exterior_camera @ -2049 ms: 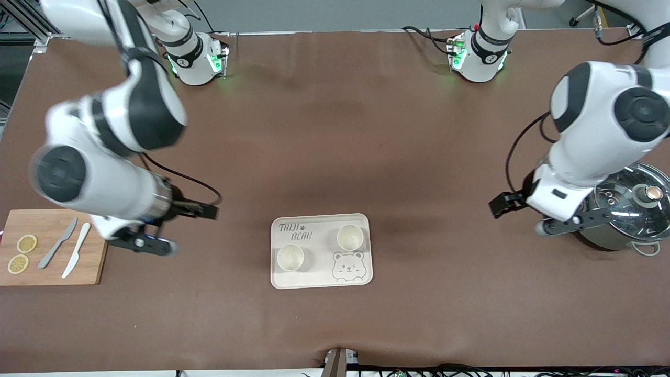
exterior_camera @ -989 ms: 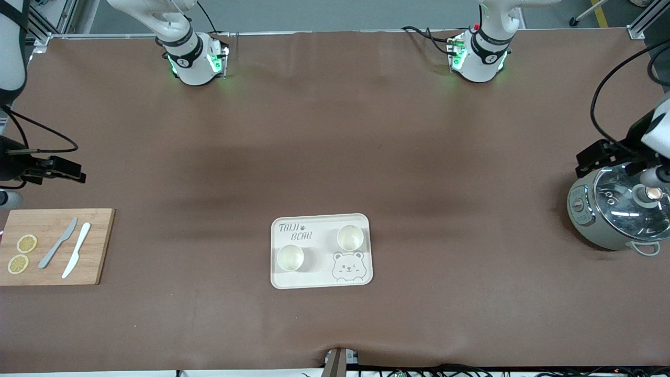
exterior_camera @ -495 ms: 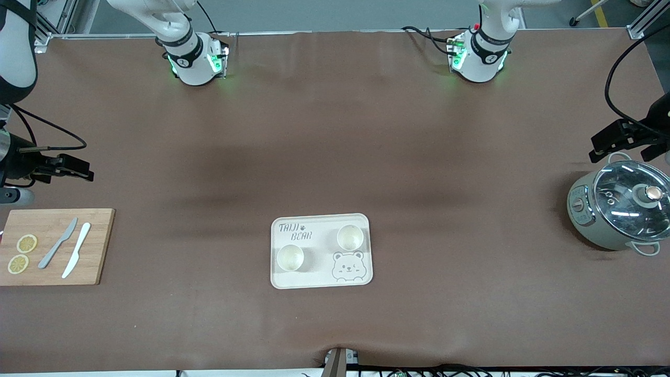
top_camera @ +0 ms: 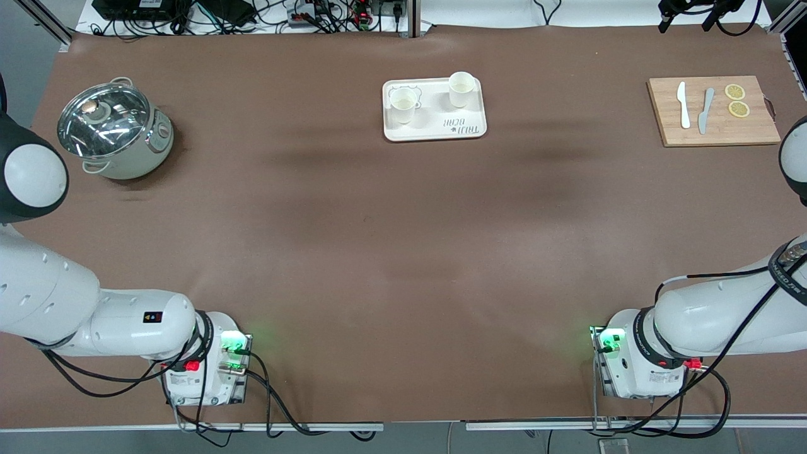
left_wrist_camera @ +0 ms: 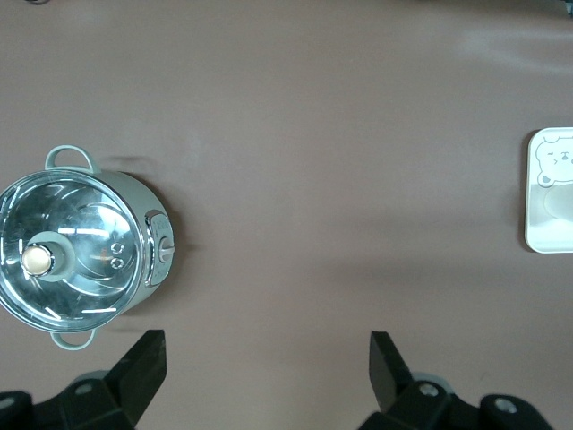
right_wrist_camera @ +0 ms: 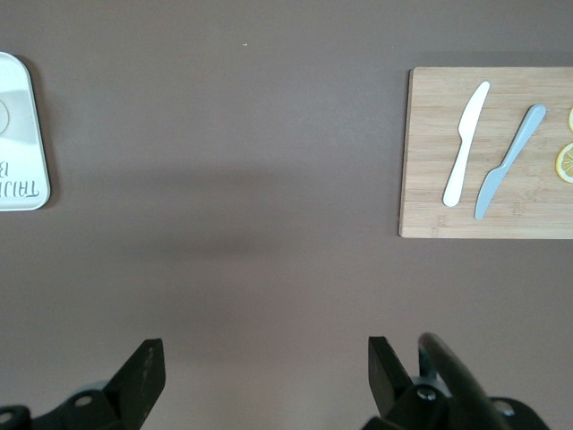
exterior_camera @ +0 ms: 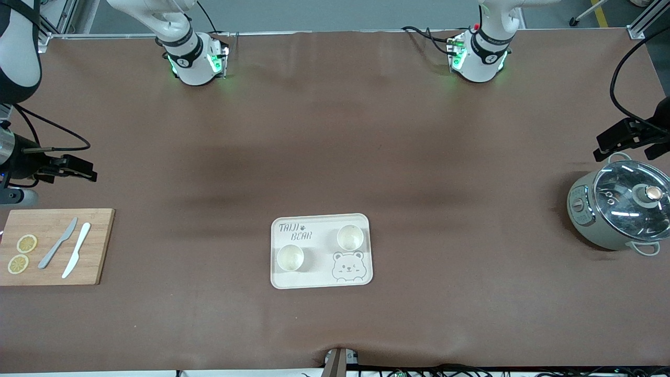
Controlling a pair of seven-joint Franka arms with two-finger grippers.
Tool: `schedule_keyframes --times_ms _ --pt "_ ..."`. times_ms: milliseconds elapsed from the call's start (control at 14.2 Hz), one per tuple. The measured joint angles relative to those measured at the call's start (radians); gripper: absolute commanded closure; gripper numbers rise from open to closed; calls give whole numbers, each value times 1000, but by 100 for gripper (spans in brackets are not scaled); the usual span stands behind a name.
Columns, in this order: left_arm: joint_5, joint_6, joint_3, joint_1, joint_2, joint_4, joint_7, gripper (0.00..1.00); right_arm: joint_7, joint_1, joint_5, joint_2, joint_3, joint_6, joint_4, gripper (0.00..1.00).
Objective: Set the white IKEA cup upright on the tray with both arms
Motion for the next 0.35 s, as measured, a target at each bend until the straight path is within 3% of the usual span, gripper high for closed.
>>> schedule_keyframes --times_ms 353 --pt "0 0 0 1 3 1 0 0 0 -3 -7 -1 -4 0 2 0"
